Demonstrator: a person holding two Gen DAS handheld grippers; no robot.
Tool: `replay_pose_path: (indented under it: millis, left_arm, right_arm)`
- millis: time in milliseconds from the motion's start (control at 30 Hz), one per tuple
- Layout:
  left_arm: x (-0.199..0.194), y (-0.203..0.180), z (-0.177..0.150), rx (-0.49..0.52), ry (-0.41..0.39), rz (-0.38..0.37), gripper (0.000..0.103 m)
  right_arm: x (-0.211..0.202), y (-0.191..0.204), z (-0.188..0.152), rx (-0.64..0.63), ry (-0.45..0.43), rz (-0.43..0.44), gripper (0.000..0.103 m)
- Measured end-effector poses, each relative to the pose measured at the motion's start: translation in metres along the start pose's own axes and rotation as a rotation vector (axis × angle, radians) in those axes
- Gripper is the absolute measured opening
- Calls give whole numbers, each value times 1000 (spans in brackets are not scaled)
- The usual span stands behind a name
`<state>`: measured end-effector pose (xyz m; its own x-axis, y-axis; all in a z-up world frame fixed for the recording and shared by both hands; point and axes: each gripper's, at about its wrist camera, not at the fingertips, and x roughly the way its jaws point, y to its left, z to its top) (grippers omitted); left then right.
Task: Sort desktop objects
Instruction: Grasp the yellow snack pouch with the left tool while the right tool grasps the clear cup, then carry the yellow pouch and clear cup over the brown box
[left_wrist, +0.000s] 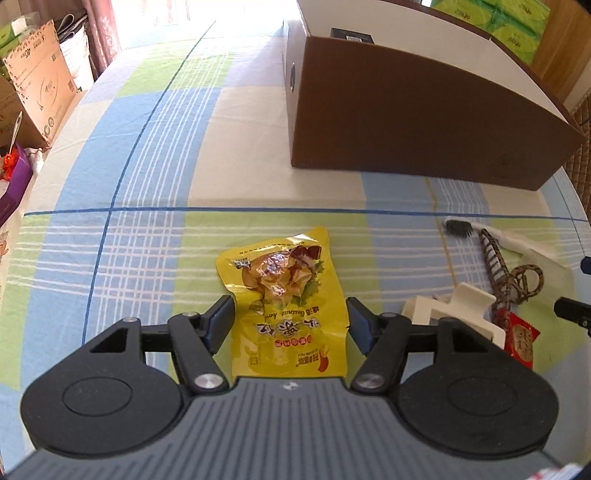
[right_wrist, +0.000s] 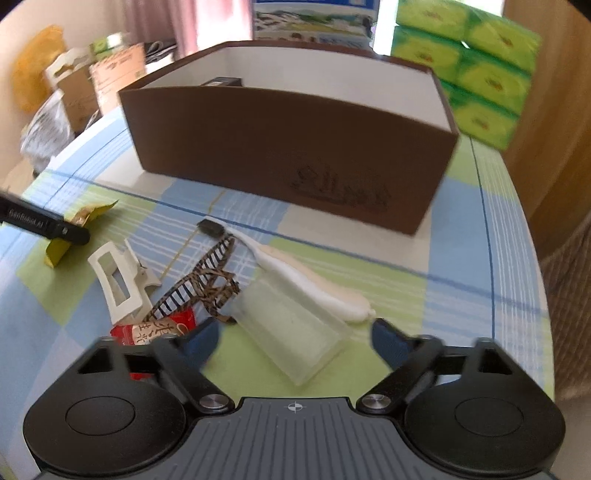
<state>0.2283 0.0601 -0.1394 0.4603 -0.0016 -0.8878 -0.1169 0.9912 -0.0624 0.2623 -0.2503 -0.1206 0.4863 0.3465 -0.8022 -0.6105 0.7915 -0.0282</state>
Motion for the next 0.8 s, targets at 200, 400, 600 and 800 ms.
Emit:
replay_pose_path:
  millis: [200,400,600,800]
  left_arm:
    - [1,3,-1,32,3,-17,61]
    - [-6,8,-7,39,5,-21,58]
    - [-16,15,-12,-6,9,-42,51]
    - [-29,15,-21,-2,7,-55,51]
  right_arm:
    - [18,11,3,-160,12,-14,71]
    - [33,20,-5,-270,71,-14,42]
    - [23,22,-14,-217,100,19,42]
    - [6,14,-17,-132,90,25,39]
